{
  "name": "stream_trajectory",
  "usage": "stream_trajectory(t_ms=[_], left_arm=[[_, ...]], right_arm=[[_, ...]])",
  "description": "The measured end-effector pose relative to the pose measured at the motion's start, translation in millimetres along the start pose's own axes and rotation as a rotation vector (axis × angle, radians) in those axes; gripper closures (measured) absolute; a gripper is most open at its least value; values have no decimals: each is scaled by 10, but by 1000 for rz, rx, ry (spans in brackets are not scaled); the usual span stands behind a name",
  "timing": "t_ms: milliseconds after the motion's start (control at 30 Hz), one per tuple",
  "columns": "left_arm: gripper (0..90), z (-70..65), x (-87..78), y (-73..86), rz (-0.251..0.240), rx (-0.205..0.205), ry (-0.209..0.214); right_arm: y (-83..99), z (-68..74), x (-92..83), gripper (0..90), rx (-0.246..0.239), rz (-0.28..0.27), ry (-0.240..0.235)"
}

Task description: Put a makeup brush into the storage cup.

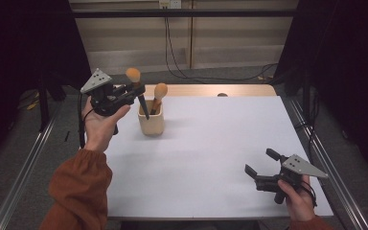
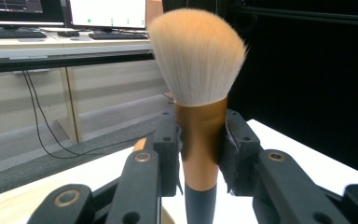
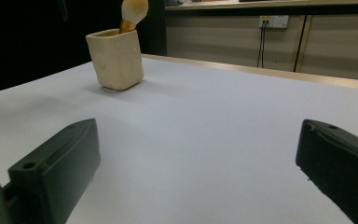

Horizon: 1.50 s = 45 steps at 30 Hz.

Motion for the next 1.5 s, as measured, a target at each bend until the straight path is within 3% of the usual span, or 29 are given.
stream_trajectory(t_ms=[300, 567, 1033, 1500], left_arm=[[705, 122, 191, 72, 2, -2, -32], [705, 269, 250, 139, 7, -16, -72], [705, 326, 388, 304, 34, -3, -89], [705, 299, 403, 499, 60, 5, -92]], right_arm=[[8, 6, 4, 0, -2, 5, -3], [13, 14, 6, 0, -5, 6, -7], [12, 14, 3, 0, 1, 2, -12], [25, 17, 9, 0, -8, 10, -15]])
Point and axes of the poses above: each handheld gripper's, and its own axes: x roughly forward along the jaws, y roughly out of its underside, z roughly to its left, the point moved 7 cm from there along x, roughly forward along the jaws, and after that the axes turned 10 degrees about x, right-handed, at the moved point
